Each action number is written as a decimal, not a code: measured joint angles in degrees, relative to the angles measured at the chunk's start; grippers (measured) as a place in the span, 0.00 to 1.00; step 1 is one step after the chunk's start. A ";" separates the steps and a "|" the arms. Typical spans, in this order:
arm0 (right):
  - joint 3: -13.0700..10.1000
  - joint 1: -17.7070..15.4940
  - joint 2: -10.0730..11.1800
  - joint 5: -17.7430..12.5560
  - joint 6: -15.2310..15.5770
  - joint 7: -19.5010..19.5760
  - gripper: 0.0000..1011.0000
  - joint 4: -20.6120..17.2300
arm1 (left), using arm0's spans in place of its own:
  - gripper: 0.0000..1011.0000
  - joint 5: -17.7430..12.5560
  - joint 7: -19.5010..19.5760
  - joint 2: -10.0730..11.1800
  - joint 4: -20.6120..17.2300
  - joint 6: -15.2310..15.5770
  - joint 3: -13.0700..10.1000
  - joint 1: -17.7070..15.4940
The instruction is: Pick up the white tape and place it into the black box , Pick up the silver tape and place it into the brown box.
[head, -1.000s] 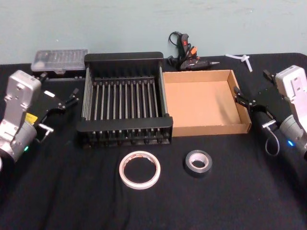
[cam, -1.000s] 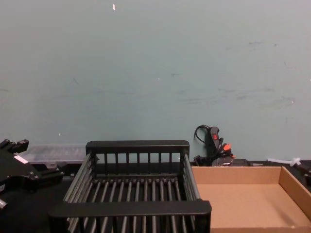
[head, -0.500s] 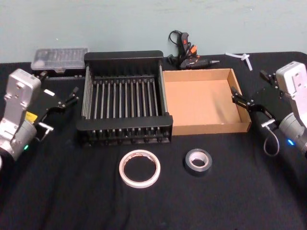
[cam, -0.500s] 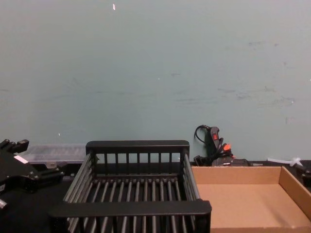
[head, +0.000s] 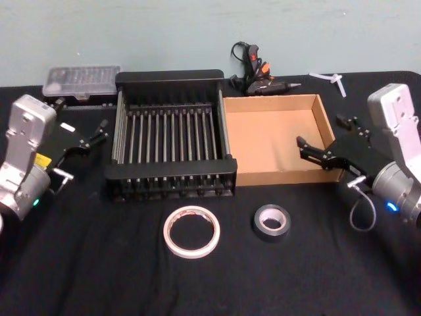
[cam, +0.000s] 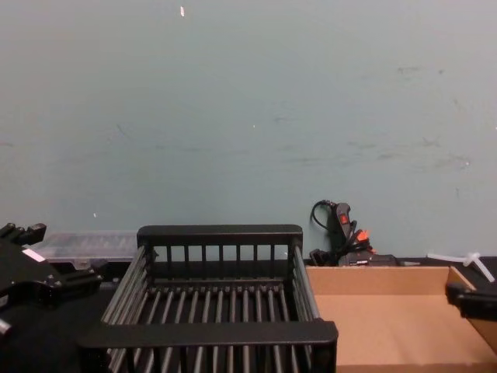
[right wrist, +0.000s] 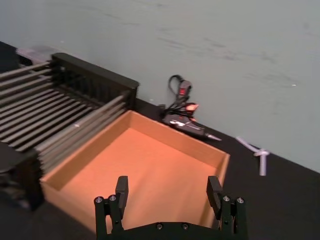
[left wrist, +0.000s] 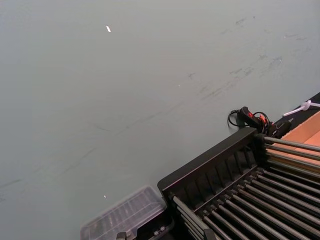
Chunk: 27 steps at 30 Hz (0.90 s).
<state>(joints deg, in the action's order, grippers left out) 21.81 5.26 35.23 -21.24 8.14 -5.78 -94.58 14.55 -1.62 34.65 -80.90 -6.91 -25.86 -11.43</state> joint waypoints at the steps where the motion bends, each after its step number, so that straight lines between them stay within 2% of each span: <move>1: -0.03 -0.24 -0.06 -0.11 0.38 -0.14 0.99 -0.44 | 0.99 0.00 0.00 0.00 0.00 0.00 0.00 0.00; 27: -0.91 -7.65 -0.55 -0.98 9.25 -4.84 0.99 -9.26 | 0.99 0.00 0.00 0.00 0.00 0.00 0.00 0.00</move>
<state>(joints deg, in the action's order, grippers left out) 20.90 -2.39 34.68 -22.22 17.39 -10.62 -103.84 14.55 -1.62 34.64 -80.90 -6.91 -25.86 -11.43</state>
